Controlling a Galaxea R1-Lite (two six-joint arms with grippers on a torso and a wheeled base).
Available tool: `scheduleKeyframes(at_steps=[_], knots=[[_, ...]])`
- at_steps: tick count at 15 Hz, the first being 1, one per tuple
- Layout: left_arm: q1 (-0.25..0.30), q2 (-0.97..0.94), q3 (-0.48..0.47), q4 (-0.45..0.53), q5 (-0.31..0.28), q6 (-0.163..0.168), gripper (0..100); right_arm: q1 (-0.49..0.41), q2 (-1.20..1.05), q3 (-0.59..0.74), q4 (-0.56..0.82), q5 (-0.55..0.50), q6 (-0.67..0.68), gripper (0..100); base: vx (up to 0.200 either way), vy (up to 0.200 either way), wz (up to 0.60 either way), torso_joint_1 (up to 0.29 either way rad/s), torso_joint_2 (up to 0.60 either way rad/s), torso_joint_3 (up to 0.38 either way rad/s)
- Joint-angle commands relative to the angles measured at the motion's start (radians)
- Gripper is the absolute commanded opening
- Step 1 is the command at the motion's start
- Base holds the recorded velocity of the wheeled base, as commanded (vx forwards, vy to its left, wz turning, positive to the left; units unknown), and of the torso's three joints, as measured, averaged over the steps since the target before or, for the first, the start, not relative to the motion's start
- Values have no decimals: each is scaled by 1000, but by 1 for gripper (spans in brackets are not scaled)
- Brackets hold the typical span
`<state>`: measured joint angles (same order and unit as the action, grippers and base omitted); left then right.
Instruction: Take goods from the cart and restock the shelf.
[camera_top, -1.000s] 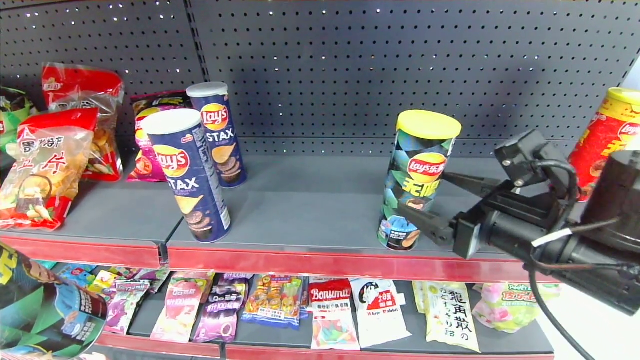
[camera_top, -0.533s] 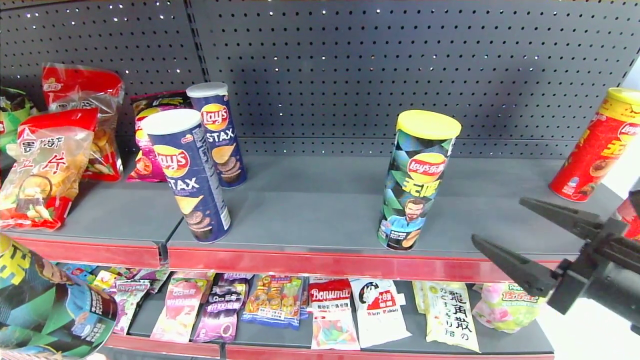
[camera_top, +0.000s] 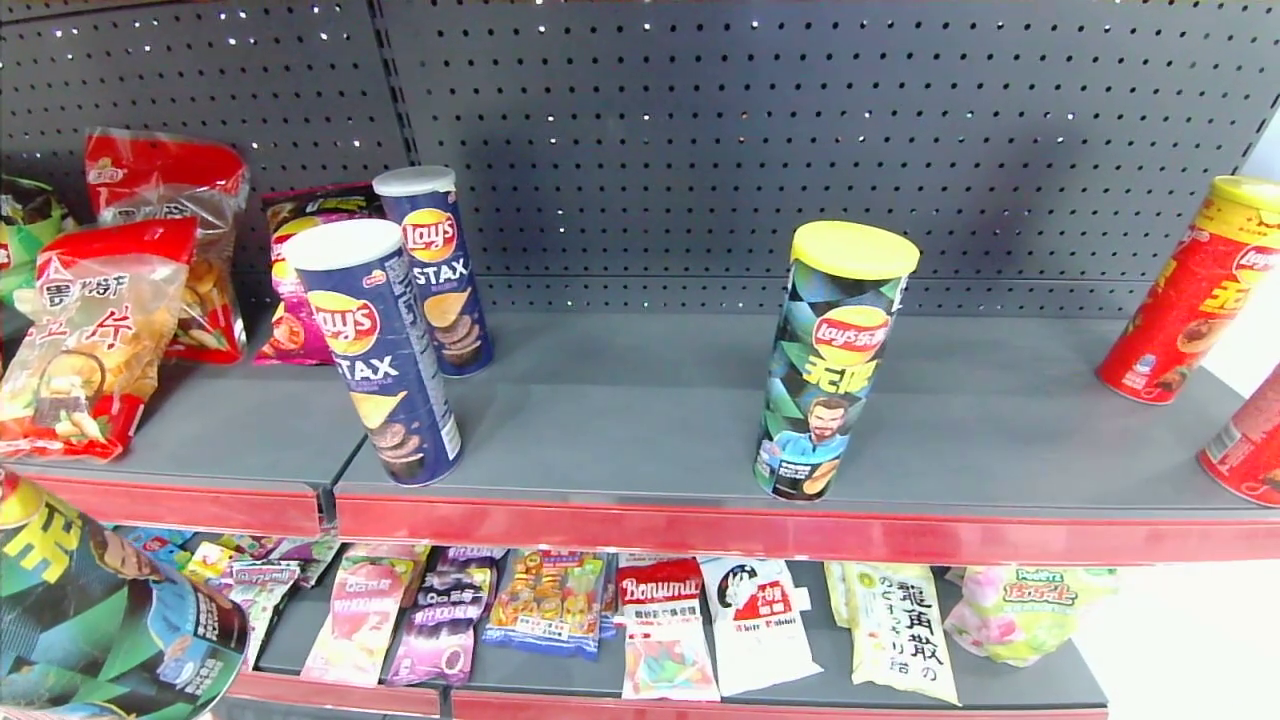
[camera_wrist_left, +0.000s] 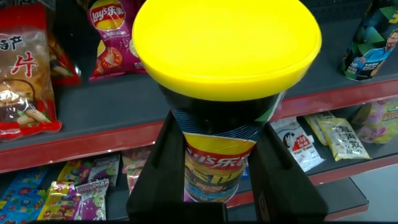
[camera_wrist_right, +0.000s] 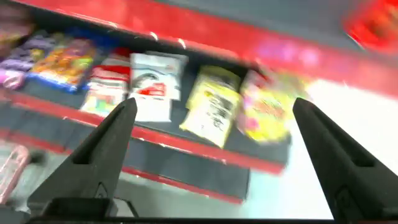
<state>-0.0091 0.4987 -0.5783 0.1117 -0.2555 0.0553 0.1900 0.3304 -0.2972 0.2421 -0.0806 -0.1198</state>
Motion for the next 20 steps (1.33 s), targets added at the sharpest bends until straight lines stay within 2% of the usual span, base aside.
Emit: scheduleKeyframes(at_steps=[1, 2, 3, 4, 5, 7, 9, 10, 12, 15, 16, 17, 18, 20], knots=[[1, -6, 9, 0, -2, 0, 0, -81, -232, -16, 135, -37, 60, 100, 0, 0, 0, 0, 0, 0], [0, -9, 12, 0, -4, 0, 0, -81, -232, 128, 11, -34, 66, 100, 0, 0, 0, 0, 0, 0], [0, -12, 20, 0, -4, 0, 0, -80, -232, 185, -58, -34, 68, 100, 0, 0, 0, 0, 0, 0], [0, -25, 29, -1, -4, 0, 0, -60, -229, 282, -279, 73, 77, 100, 0, 0, 0, 0, 0, 0], [0, -29, 31, -1, -4, 0, 0, -53, -231, 282, -276, 117, 74, 100, 0, 0, 0, 0, 0, 0], [0, -46, 44, -1, -5, -2, 0, -57, -231, 285, -279, 110, 60, 100, 0, 0, 0, 0, 0, 0], [1, -49, 44, -1, -7, -2, 0, -57, -223, 283, -271, -65, 86, 100, 0, 0, 0, 0, 0, 0], [1, -48, 44, -1, -7, -3, 0, -61, -185, 282, -267, -99, 94, 100, 0, 0, 0, 0, 0, 0], [0, -45, 44, -1, -8, -2, 0, -116, -105, 283, -268, -153, 88, 100, 0, 0, 0, 0, 0, 0], [0, -49, 48, -1, -8, -6, 0, -233, -175, 280, -268, -171, 65, 100, 0, 0, 0, 0, 0, 0], [0, -62, 52, -1, -8, -8, 0, -234, -249, 285, -271, -77, 61, 100, 0, 0, 0, 0, 0, 0], [0, -71, 55, -1, -13, -8, 0, -179, -326, 285, -273, 102, 69, 100, 0, 0, 0, 0, 0, 0], [1, -77, 61, -1, -25, -6, 0, -192, -330, 283, -267, 186, 78, 100, 0, 0, 0, 0, 0, 0], [1, -94, 64, -1, -57, -6, 0, -192, -330, 297, -244, 130, 83, 100, 0, 0, 0, 0, 0, 0]])
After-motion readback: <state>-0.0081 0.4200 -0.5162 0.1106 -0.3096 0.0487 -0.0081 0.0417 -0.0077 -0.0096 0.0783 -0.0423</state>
